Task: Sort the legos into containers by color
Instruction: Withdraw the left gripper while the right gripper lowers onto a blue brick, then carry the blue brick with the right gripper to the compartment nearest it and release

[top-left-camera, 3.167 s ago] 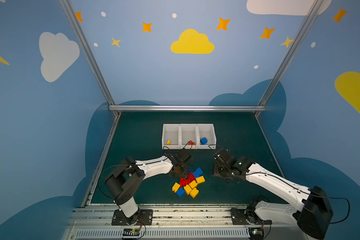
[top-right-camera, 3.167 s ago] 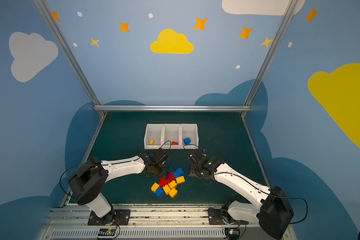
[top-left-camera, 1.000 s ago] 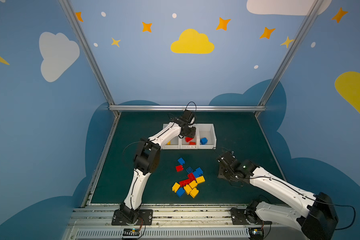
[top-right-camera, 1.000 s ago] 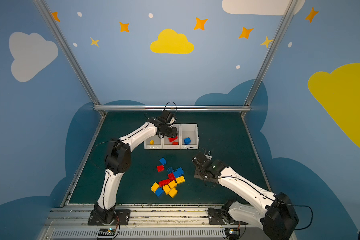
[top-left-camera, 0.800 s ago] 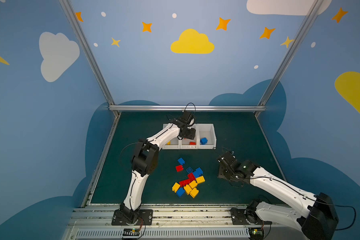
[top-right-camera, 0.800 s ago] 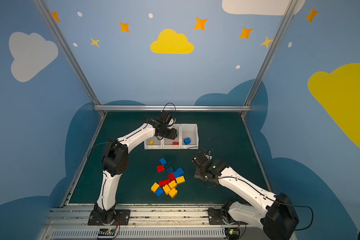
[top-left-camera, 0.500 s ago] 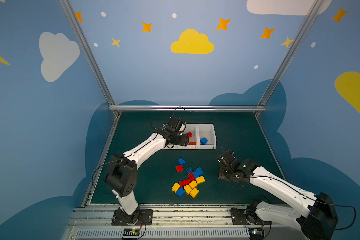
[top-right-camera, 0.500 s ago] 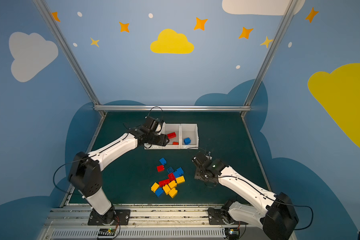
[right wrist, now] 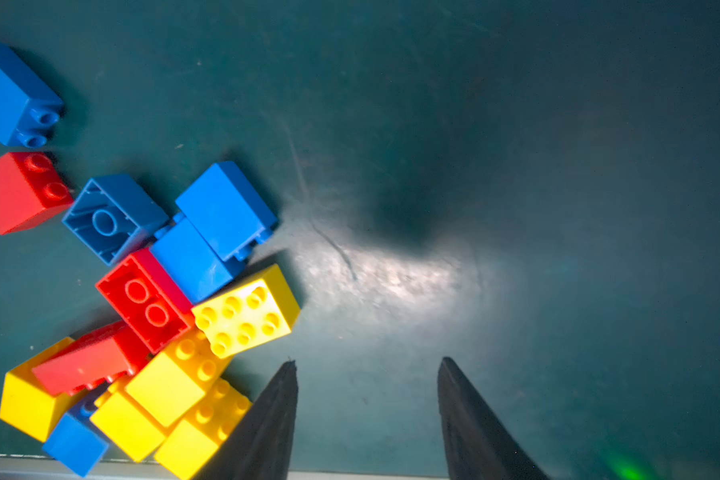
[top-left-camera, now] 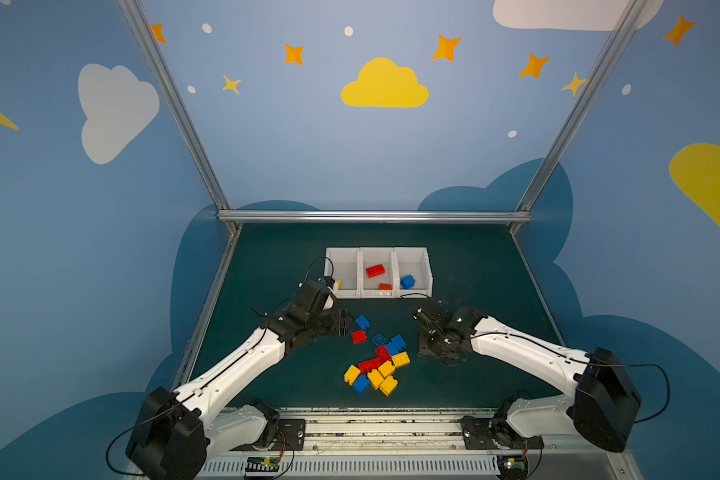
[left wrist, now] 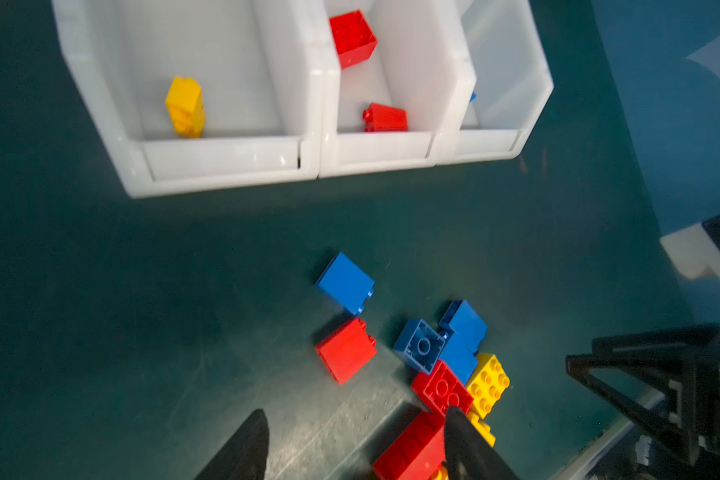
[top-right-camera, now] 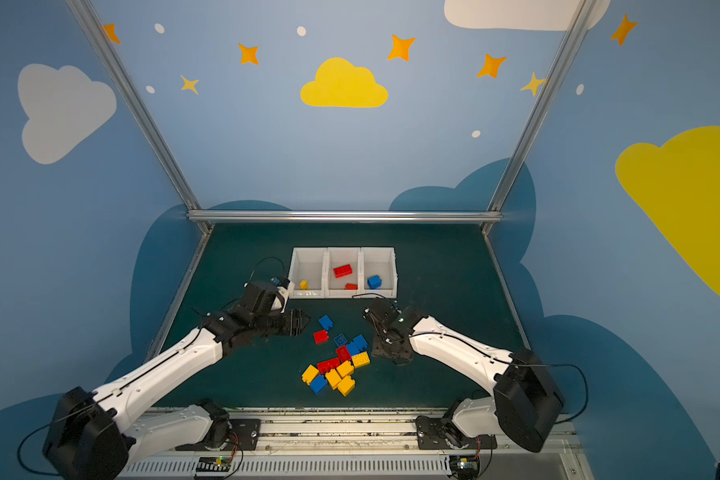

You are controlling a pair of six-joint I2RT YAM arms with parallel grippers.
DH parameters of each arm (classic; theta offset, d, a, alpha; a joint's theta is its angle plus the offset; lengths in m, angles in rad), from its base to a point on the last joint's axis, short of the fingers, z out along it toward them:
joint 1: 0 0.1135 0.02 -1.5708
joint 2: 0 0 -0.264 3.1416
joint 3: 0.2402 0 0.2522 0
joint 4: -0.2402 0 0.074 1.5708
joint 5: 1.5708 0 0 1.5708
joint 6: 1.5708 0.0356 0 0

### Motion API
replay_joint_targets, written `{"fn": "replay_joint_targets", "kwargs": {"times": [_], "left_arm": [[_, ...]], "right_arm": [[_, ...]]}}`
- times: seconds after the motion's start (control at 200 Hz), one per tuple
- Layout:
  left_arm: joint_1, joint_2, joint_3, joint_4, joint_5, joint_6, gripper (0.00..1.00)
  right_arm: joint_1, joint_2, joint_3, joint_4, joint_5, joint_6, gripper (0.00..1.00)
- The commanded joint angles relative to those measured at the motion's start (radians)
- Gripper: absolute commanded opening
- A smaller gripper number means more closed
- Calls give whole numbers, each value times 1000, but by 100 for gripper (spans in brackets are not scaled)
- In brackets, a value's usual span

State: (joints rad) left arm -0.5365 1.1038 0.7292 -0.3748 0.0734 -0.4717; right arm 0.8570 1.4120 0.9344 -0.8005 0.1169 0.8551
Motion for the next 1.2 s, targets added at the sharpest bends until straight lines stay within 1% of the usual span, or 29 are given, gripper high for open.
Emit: {"fn": "replay_joint_targets", "kwargs": {"times": [0.0,0.21,0.385,0.536,0.726,0.886,1.197], "left_arm": [[4,-77,-45,9,-36,-46,68],[6,-215,-103,-50,-112,-70,71],[6,-308,-159,-57,-110,-108,72],[7,-365,-186,-85,-124,-125,72],[7,-414,-208,-96,-139,-143,73],[7,-431,-217,-98,-142,-153,73],[8,-418,-217,-92,-133,-159,73]], "right_arm": [[16,93,94,-9,-48,-43,55],[76,283,282,-12,-80,-148,54],[86,413,396,-29,-101,-221,55],[88,481,467,-46,-109,-261,55],[84,535,499,-38,-123,-281,54],[84,567,515,-34,-134,-287,50],[83,601,530,-30,-140,-289,34]]}}
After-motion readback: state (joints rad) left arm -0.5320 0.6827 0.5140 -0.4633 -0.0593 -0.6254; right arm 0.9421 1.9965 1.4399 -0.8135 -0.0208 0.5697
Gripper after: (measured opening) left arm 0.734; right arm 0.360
